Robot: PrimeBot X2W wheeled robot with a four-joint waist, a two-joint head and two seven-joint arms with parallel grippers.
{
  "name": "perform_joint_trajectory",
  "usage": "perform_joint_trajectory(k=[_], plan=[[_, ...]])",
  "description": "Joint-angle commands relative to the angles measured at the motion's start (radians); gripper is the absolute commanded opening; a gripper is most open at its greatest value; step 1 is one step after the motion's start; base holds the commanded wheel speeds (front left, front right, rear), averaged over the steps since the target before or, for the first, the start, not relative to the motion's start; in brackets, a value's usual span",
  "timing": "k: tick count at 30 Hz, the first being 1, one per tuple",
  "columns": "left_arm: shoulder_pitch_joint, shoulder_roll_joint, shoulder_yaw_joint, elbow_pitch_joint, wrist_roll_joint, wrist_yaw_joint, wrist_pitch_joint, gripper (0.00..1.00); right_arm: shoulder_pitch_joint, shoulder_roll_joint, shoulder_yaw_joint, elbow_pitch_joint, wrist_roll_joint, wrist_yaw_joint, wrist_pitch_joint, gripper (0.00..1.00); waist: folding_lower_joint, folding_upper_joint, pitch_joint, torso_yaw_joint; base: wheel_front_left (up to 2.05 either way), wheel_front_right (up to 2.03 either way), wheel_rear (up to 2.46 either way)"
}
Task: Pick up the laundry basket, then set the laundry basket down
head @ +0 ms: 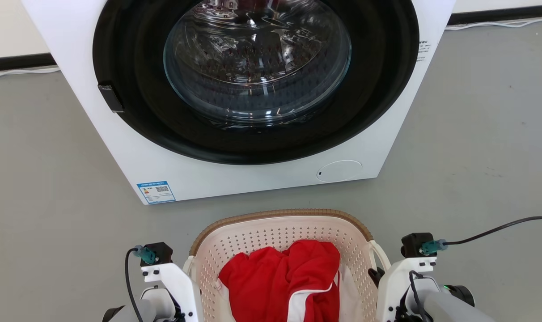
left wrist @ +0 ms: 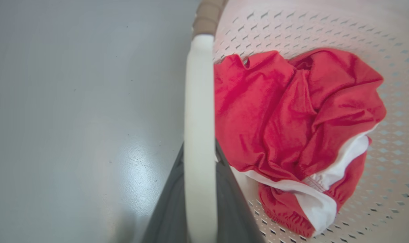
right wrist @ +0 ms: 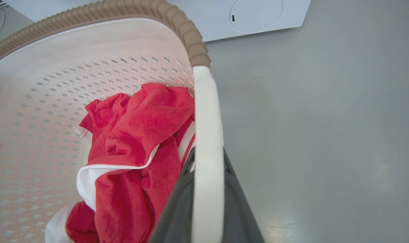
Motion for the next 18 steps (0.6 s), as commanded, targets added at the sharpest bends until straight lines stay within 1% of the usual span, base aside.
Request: perform_joint_trajectory(k=[1, 18], plan=[[-0.02, 0.015, 0.016, -0.021, -0.017, -0.007, -0.005, 0.0, -0.012, 0.007, 0.018, -0.01, 0.009, 0.009, -0.002, 0.0, 0.0, 0.0, 0.0, 0.0, 0.0, 0.0, 0.0], [-0.031, 0.016, -0.014, -0.018, -0.046, -0.007, -0.025, 0.0, -0.029, 0.002, 0.073, -0.003, 0.058, 0.009, -0.018, 0.0, 0.0, 0.0, 0.006, 0.001, 0.0, 0.0, 0.0]])
